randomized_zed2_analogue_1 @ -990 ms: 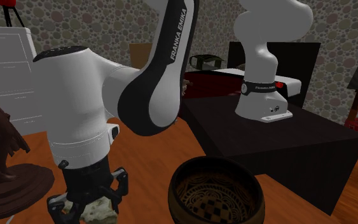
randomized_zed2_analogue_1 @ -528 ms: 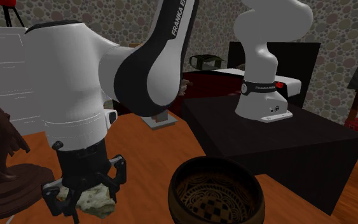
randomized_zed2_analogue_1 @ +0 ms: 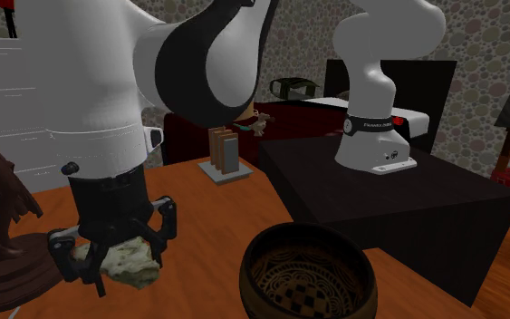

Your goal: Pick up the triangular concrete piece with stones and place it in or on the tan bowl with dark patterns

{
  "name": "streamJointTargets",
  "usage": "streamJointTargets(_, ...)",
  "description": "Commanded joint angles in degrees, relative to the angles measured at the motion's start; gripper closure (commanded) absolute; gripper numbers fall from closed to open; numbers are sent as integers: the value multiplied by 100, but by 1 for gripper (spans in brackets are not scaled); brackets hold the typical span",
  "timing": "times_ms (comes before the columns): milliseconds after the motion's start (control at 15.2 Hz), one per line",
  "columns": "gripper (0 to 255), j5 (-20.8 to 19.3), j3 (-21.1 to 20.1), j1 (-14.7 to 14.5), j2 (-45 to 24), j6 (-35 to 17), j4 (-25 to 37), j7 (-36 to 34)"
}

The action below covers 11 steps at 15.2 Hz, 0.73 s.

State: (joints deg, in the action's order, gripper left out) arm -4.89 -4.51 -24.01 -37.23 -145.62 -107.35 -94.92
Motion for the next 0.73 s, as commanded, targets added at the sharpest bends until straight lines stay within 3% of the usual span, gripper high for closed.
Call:
streamJointTargets(0,255,13,-12,11,123,105,-19,10)
streamJointTargets(660,255,82,-69,52,709,628,-81,55)
